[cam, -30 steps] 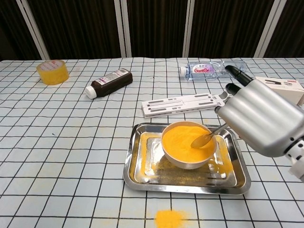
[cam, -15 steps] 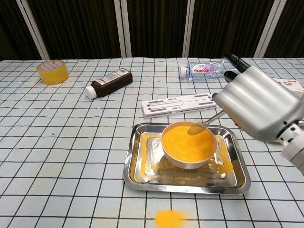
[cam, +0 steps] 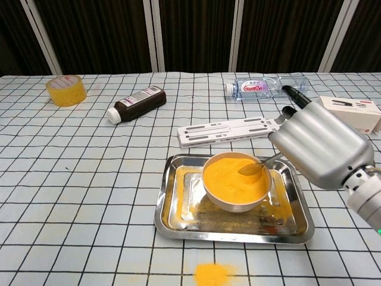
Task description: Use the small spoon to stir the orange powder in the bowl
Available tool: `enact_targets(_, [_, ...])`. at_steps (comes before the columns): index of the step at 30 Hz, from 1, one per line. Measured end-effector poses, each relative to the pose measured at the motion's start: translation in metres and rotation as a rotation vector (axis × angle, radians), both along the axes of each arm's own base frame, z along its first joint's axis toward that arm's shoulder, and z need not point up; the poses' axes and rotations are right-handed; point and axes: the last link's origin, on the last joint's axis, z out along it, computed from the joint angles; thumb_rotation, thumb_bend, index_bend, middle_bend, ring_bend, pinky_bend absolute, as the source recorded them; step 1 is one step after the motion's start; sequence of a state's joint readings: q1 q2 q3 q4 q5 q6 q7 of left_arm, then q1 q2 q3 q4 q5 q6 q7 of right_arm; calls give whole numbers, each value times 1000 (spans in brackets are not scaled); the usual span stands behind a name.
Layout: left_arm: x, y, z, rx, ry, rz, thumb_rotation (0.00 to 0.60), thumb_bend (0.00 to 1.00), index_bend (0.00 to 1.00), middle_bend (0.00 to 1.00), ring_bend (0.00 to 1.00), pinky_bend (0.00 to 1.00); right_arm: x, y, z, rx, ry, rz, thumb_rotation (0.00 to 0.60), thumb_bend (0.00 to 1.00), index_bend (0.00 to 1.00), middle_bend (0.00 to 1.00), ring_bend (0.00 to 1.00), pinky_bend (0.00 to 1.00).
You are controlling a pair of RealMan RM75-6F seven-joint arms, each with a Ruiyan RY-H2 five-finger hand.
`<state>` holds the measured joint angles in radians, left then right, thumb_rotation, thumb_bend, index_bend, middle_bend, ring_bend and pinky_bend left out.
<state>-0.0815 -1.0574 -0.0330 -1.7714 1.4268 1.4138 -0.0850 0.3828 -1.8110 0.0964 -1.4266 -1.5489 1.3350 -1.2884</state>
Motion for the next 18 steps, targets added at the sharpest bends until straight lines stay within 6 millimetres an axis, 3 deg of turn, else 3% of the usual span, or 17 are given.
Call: enact_targets(18, [0, -1, 0, 0, -3, 4, 600, 0, 0, 0, 0, 0, 20, 20, 12, 26, -60, 87, 600, 638, 706, 616, 279, 0])
